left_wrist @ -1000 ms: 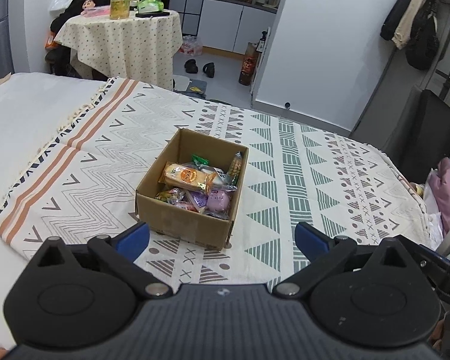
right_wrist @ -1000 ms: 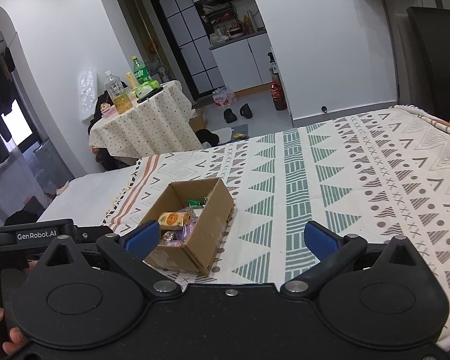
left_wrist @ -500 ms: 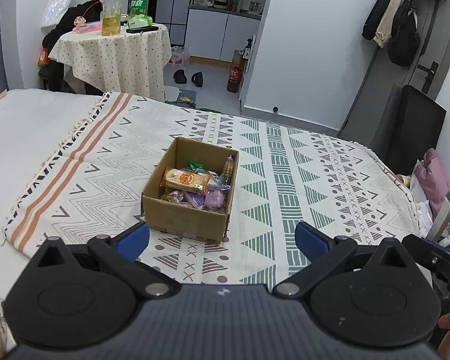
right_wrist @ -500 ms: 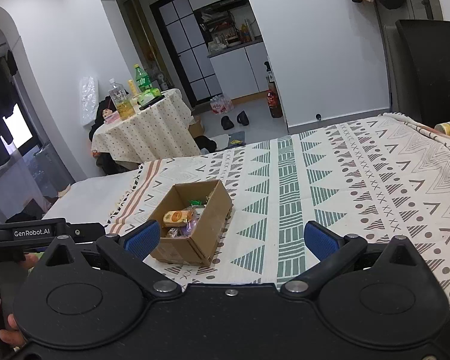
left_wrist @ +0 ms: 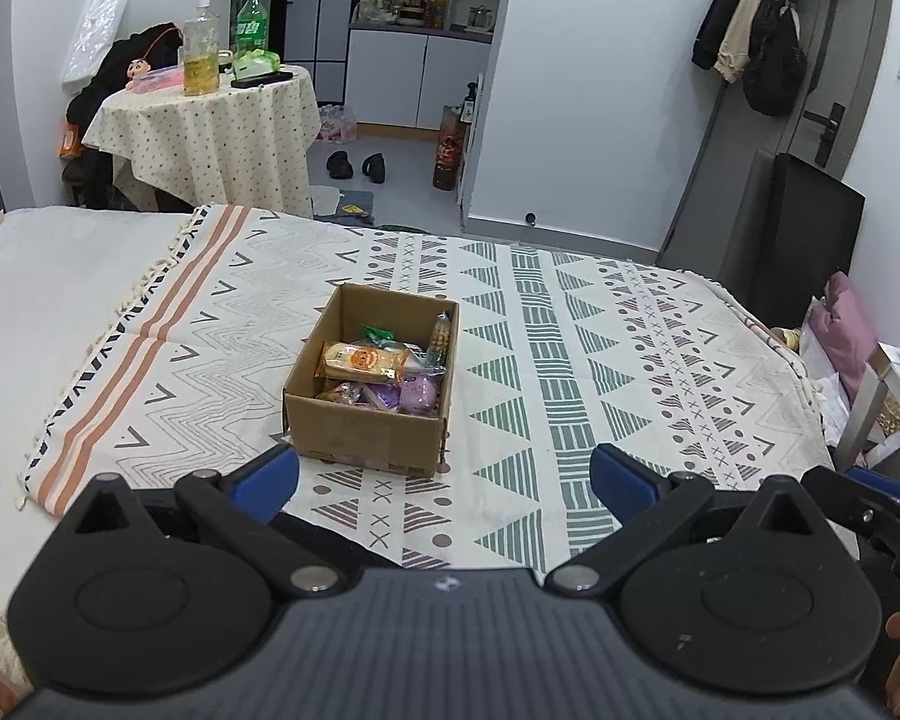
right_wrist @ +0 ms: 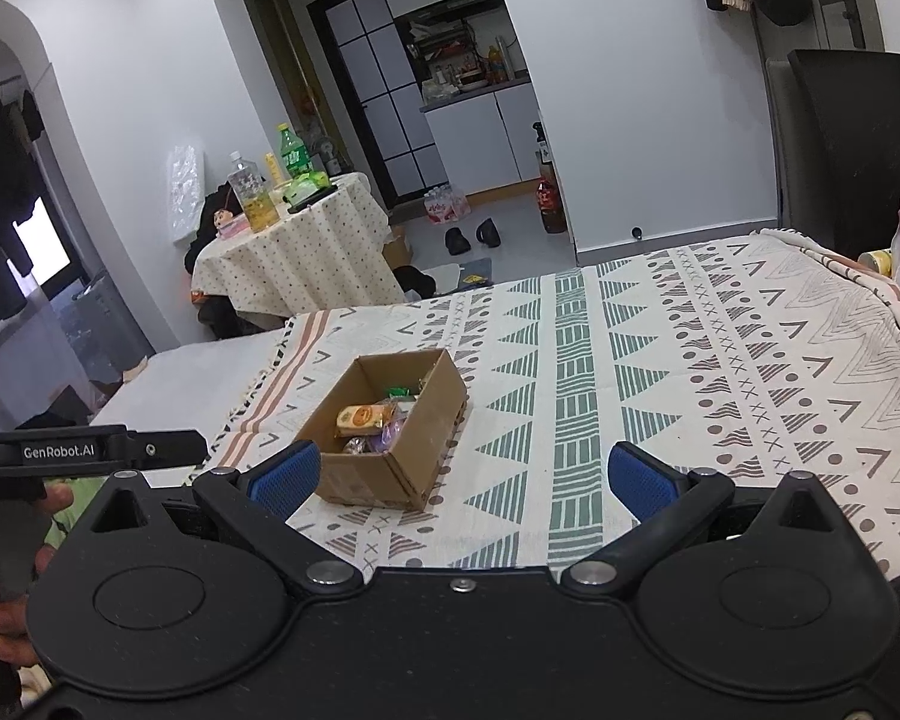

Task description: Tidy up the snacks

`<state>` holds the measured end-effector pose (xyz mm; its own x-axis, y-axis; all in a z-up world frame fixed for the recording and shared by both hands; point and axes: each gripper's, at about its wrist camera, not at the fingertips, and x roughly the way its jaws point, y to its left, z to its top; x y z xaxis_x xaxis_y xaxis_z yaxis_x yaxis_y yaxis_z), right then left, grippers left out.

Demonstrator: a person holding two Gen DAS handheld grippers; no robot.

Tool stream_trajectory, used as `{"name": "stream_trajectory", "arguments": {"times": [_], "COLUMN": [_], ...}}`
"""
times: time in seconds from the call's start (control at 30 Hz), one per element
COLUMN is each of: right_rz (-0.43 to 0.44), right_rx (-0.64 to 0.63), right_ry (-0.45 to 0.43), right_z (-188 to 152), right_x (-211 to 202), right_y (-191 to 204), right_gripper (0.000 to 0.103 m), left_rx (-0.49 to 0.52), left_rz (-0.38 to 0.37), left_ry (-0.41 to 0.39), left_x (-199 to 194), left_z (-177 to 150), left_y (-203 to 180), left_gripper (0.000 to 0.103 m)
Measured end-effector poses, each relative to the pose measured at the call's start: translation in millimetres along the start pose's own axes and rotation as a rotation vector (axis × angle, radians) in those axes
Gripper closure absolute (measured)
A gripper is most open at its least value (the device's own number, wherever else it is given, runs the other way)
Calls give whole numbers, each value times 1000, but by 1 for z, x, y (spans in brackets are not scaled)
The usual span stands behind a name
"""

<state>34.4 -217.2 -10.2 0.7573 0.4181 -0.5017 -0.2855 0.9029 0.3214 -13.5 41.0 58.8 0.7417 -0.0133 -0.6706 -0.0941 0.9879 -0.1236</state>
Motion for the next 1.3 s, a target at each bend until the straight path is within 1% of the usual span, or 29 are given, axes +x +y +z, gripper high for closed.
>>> {"name": "stream_trajectory", "arguments": {"times": [0.1, 0.33, 0.63, 1.3], "right_rz": [-7, -5, -9, -10], "right_rx": [-8, -52, -61, -72], "right_ry": [-3, 21, 17, 19], "right_z": [-1, 0, 3, 4], "right_x": [-4, -7, -8, -5], "right_y": [3, 6, 9, 12], "right_gripper": [0, 0, 0, 0], "left_rx": [11, 9, 12, 19], "left_rz": [0, 17, 19, 15], "left_ry": [-5, -24, -10, -1], "left_x": [-5, -12, -12, -13], "left_z": [-1, -3, -4, -4], "left_y": [-1, 6, 15, 16], "left_gripper": [0, 0, 0, 0]}}
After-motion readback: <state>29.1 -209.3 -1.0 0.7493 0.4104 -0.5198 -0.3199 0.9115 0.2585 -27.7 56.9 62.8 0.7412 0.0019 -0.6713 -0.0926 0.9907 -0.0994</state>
